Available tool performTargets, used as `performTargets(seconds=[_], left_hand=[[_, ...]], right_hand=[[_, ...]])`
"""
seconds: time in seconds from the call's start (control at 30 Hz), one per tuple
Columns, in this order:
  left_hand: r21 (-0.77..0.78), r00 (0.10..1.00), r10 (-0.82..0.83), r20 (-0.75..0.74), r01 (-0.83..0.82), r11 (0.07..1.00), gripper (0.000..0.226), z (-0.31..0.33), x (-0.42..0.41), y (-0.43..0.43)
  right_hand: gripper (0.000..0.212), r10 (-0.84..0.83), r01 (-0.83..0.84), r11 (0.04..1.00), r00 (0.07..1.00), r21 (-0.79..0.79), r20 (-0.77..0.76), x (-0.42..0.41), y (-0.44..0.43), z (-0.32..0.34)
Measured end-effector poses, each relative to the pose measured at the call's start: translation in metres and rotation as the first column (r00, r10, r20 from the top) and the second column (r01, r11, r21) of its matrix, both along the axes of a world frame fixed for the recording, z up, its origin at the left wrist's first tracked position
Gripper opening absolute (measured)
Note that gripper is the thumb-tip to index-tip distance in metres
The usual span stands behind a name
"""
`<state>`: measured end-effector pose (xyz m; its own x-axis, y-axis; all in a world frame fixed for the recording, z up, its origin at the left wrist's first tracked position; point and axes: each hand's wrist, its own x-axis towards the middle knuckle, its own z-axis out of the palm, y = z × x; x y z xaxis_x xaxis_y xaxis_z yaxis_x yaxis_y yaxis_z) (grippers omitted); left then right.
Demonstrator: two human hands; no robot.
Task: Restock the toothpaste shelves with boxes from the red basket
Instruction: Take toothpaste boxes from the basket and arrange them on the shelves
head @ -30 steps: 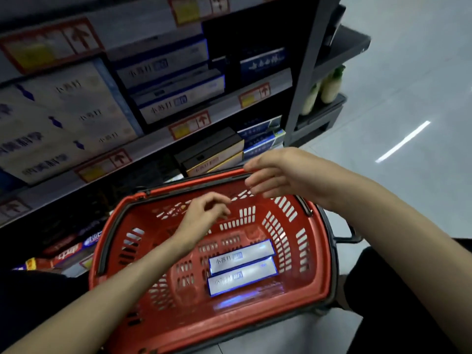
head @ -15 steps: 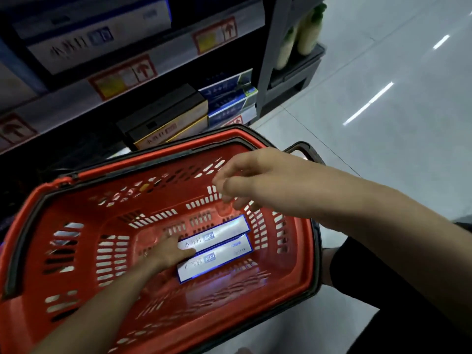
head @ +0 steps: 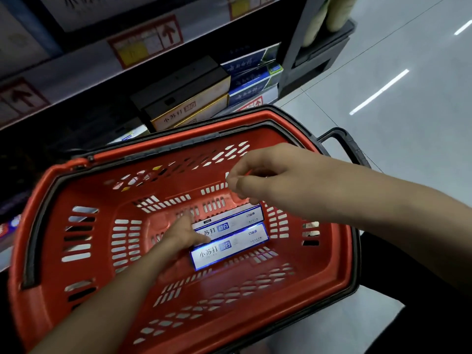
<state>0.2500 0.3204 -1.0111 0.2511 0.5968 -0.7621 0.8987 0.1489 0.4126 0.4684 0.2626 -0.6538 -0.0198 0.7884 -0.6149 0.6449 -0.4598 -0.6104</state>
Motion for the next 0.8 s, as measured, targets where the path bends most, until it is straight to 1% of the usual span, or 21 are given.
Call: performTargets(seconds=[0.13,0.27,0.33,0.37,0.43,0.53,0.63,0.67,0.73,0.8], left_hand=[[0.008,1.0,0.012,0.025,-0.012,1.0,0.089,-0.006,-0.009,0.004],[0.097,0.999,-0.049,0.006,0.048,0.994,0.062,0.023,-0.006,0.009],[0.107,0.991,-0.133,-0.001,0.132,0.985,0.049,0.047,-0.002,0.016],[0.101,0.982,-0.189,-0.012,0.189,0.977,0.045,0.063,0.001,0.019],[0.111,0.955,-0.295,-0.045,0.298,0.948,0.045,0.096,0.005,0.025],[0.188,0.914,-0.393,-0.101,0.405,0.895,0.046,0.152,0.012,0.031],[0.283,0.852,-0.477,-0.216,0.522,0.805,0.042,0.213,0.017,0.037],[0.315,0.835,-0.498,-0.233,0.55,0.773,0.041,0.235,0.016,0.039],[0.357,0.832,-0.509,-0.222,0.555,0.751,0.043,0.279,0.011,0.043],[0.422,0.865,-0.476,-0.158,0.494,0.76,0.047,0.322,0.002,0.047]], right_hand=[[0.023,0.005,-0.005,1.0,1.0,0.008,0.031,-0.006,0.005,0.0],[0.019,-0.006,0.005,0.999,1.0,0.046,0.03,-0.013,0.009,0.004],[0.018,-0.01,0.007,0.997,1.0,0.08,0.029,-0.015,0.013,0.005],[0.019,-0.011,0.008,0.994,0.999,0.104,0.034,-0.016,0.017,0.005],[0.02,-0.029,0.023,0.987,0.999,0.157,0.035,-0.017,0.022,0.009],[0.021,-0.069,0.064,0.975,0.997,0.212,0.018,-0.015,0.027,0.017],[0.028,-0.125,0.118,0.953,0.992,0.279,0.01,-0.01,0.032,0.027],[0.027,-0.152,0.146,0.943,0.988,0.3,-0.001,-0.009,0.034,0.031],[0.025,-0.217,0.218,0.921,0.975,0.322,-0.039,-0.004,0.036,0.037],[0.027,-0.279,0.279,0.889,0.959,0.363,-0.054,0.004,0.036,0.043]])
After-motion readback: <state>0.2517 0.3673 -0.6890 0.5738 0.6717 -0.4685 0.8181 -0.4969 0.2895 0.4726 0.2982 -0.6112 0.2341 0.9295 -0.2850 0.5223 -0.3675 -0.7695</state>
